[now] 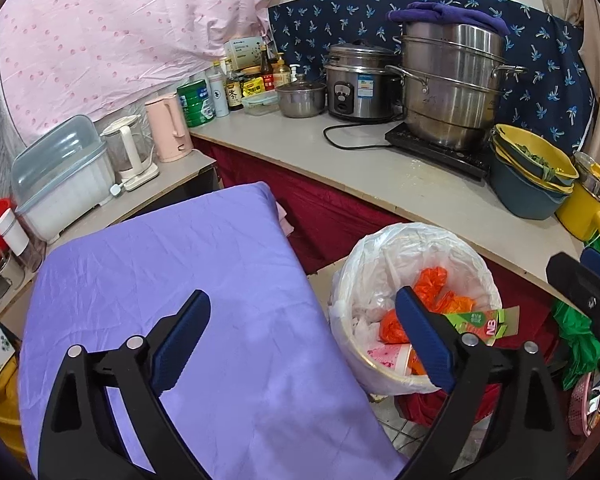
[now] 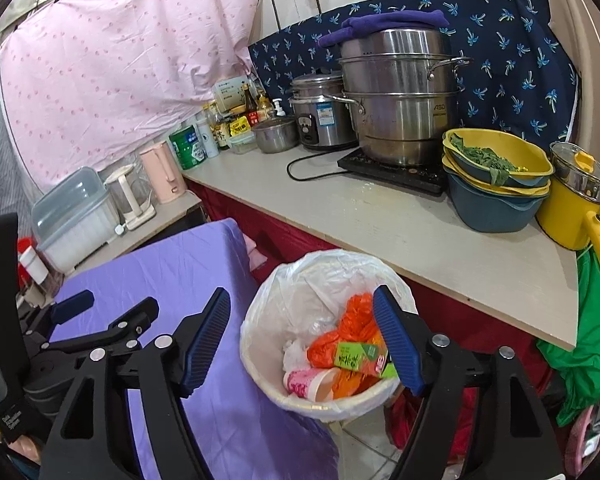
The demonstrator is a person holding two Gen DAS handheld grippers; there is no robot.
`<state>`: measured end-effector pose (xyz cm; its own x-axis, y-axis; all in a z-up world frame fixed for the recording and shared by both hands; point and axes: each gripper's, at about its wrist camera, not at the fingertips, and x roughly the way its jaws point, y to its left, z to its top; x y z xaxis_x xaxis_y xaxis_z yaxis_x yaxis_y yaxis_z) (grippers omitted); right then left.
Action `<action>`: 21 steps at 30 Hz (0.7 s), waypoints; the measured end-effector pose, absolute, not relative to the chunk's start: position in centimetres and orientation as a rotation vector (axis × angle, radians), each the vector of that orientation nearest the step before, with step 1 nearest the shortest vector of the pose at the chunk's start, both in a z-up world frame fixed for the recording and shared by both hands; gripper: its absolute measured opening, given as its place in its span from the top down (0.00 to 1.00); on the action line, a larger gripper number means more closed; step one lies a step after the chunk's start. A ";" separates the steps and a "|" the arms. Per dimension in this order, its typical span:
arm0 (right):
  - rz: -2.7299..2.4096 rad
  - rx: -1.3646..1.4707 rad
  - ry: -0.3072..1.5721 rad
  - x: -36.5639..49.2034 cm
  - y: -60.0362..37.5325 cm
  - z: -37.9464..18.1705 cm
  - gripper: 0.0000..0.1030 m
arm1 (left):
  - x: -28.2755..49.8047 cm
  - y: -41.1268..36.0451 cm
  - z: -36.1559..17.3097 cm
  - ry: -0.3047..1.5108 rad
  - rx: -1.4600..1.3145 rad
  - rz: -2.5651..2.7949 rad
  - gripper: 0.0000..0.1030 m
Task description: Collect trash
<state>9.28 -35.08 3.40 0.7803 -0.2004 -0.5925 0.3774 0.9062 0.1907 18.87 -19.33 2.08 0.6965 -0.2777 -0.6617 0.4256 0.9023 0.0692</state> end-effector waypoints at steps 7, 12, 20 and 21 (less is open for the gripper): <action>-0.364 0.292 0.661 6.9 -33.1 2.8 0.21 | 16.4 -18.1 1.6 0.722 0.255 -0.381 0.09; -0.399 0.285 0.696 5.3 -32.6 2.5 0.20 | 15.1 -18.0 1.1 0.743 0.281 -0.392 0.09; -0.451 0.279 0.721 3.9 -31.9 2.4 0.20 | 13.8 -17.7 0.5 0.772 0.312 -0.419 0.09; -0.453 0.283 0.723 3.8 -31.9 2.3 0.20 | 13.7 -17.8 0.6 0.769 0.316 -0.423 0.09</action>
<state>3.75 -31.87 2.33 0.6598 -0.2987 -0.6895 0.4897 0.8669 0.0930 13.73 -17.75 0.62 0.6417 -0.2518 -0.7245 0.4775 0.8703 0.1205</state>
